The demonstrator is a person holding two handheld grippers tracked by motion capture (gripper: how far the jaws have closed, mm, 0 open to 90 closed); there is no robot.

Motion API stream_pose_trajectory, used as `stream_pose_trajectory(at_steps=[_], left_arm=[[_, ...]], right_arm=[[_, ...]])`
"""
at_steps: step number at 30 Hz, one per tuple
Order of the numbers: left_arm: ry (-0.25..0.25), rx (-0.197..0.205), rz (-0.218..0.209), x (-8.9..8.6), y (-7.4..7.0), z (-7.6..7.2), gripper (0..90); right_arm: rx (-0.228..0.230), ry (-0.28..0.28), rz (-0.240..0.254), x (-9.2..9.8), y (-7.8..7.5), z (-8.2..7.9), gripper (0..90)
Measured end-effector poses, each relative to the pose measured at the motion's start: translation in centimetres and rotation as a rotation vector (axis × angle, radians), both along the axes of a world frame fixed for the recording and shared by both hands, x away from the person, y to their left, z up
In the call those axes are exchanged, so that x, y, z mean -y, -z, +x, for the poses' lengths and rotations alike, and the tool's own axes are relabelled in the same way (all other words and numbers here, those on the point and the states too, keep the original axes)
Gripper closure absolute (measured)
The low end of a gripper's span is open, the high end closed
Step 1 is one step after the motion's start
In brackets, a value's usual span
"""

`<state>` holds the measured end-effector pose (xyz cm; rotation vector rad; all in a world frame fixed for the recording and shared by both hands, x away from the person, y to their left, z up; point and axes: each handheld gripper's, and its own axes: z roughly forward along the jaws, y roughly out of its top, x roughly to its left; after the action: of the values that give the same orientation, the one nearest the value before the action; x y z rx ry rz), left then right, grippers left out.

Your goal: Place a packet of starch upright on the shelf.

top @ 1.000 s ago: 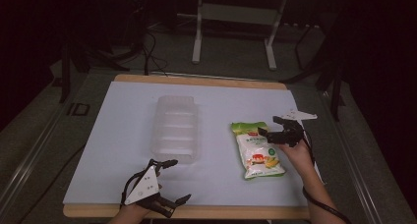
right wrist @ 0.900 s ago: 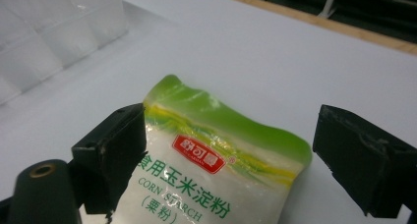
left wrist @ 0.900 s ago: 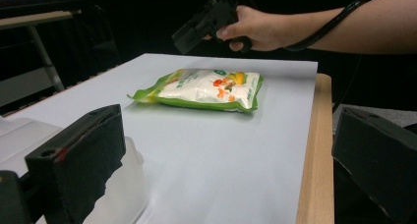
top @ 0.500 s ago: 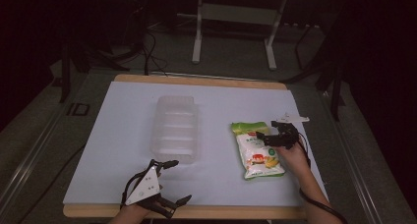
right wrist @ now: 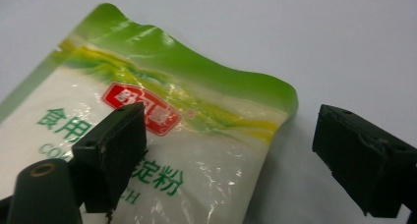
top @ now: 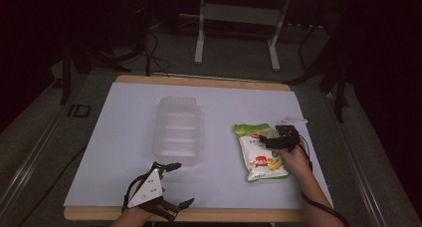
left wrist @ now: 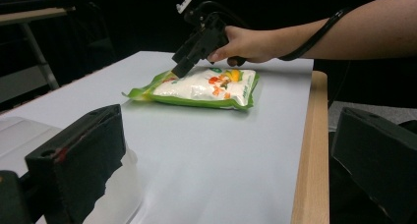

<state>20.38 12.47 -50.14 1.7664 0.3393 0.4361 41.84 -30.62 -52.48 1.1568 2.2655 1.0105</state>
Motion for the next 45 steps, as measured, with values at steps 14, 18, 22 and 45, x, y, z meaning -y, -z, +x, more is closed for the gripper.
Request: stream_pose_trajectory(at_steps=[14,18,22,45], left_arm=[[0.002,-0.004,0.0,0.1,0.0,0.1,0.0],[0.0,-0.004,-0.001,0.1,0.0,0.0,0.0],[0.001,-0.003,0.002,0.1,0.0,0.0,0.0],[-0.004,-0.003,0.002,-0.1,0.0,0.1,0.0]], right_arm=[[-0.126,0.008,0.045,-0.3,0.9,0.3,18.3],[-0.132,0.016,0.038,-0.5,0.8,0.1,23.2],[-0.145,0.022,0.026,-0.6,0.6,0.0,28.3],[-0.132,-0.081,0.033,-1.1,-0.8,-1.3,81.0]])
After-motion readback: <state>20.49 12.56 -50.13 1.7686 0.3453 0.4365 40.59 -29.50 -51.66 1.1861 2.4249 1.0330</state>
